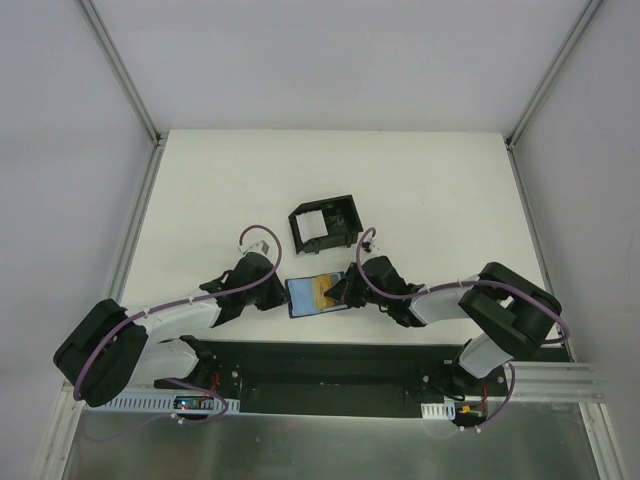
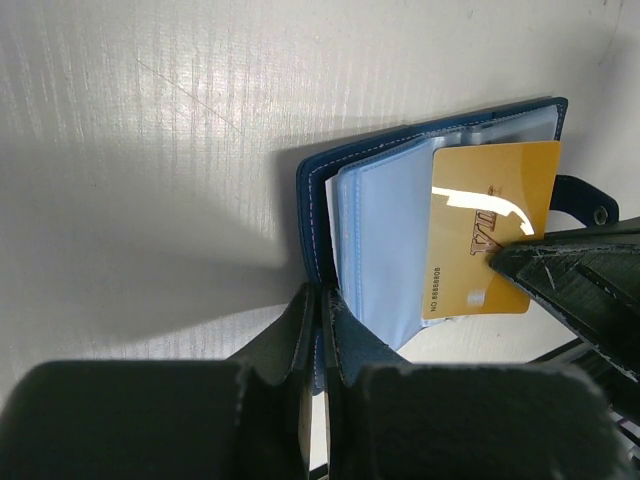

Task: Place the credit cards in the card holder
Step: Insert the credit card into the card holder.

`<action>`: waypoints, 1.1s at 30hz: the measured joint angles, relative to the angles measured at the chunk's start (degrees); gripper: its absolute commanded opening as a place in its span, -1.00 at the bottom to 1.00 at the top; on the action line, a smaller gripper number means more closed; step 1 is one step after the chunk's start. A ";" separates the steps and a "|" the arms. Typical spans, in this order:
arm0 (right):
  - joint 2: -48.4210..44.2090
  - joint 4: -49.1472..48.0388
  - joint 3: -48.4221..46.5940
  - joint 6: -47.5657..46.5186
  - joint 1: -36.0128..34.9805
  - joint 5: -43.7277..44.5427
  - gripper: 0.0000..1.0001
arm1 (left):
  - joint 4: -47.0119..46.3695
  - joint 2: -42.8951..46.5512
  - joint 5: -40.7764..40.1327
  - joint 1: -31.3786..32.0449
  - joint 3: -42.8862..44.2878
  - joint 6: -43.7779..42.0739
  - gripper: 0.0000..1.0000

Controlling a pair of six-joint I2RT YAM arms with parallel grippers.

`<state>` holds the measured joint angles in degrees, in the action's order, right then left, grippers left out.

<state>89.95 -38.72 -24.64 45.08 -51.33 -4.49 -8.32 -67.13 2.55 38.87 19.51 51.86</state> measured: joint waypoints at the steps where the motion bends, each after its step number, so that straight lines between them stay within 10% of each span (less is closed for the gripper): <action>1: 0.04 0.02 -0.09 0.02 -0.02 -0.02 -0.99 | 0.00 0.00 0.02 0.00 0.00 0.00 -1.00; 33: -1.79 2.97 0.17 2.78 -2.23 2.99 -1.00 | -0.02 0.44 0.00 0.00 -0.37 0.04 -1.00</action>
<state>88.16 -35.75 -24.47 47.86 -53.56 -1.50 -8.34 -66.70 2.55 38.87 19.14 51.90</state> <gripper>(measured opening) 0.009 0.006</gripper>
